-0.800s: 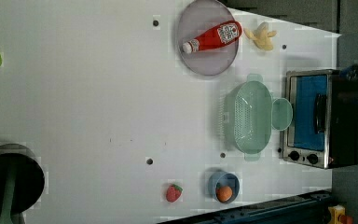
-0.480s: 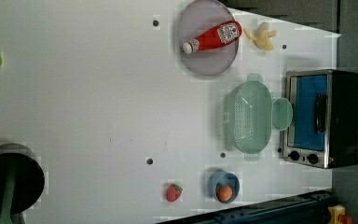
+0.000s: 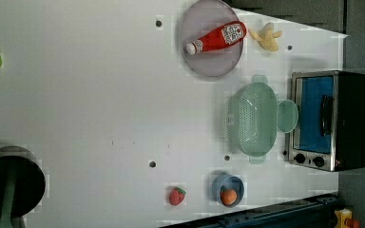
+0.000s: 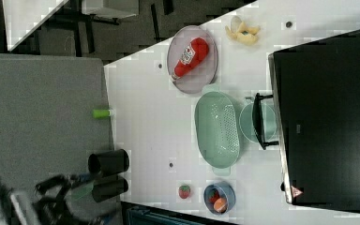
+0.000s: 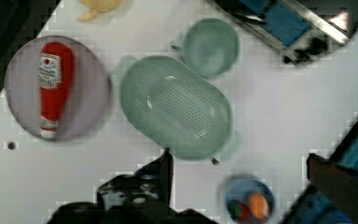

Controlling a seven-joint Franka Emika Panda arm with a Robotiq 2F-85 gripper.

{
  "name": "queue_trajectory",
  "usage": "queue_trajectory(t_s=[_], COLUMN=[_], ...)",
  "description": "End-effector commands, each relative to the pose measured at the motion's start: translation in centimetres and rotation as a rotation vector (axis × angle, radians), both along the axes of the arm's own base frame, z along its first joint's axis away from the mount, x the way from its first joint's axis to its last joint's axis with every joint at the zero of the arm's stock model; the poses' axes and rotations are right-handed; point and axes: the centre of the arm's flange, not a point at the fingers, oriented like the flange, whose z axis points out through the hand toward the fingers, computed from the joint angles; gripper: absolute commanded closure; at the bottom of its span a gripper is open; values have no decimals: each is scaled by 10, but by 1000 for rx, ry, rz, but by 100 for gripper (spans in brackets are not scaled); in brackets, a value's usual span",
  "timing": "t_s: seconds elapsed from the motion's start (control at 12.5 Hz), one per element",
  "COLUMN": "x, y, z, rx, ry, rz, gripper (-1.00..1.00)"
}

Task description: Drag strainer right to left.

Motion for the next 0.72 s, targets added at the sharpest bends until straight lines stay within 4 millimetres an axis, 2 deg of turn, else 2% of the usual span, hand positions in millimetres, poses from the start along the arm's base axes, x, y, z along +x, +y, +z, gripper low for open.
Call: queue_trajectory(t_s=[0.08, 0.4, 0.72], x=[47, 68, 91], y=[23, 27, 26], z=[-149, -250, -331], rx=[15, 27, 26], ry=[208, 146, 187], rz=[-6, -254, -435], gripper=[-100, -100, -100])
